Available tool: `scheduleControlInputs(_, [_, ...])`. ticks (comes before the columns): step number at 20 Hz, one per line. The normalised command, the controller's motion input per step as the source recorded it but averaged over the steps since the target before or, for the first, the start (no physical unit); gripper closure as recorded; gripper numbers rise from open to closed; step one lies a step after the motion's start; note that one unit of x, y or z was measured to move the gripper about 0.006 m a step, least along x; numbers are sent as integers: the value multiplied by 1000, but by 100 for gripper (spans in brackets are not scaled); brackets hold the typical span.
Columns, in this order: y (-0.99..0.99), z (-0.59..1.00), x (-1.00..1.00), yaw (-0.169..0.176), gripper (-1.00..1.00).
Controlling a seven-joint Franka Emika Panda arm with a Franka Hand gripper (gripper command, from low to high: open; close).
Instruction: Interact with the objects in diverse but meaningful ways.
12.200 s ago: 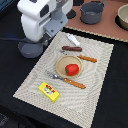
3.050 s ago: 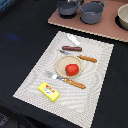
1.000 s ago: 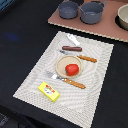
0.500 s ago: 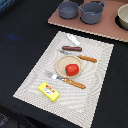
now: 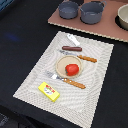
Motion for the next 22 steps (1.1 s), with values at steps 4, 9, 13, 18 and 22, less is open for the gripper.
scheduleControlInputs(4, [-657, 196, 187, -72, -100])
scheduleControlInputs(9, [-687, 85, 238, -62, -100])
scheduleControlInputs(13, [-666, -209, 294, -20, -100])
scheduleControlInputs(18, [-589, -335, 171, 3, -100])
scheduleControlInputs(22, [-392, -419, 6, 76, -100])
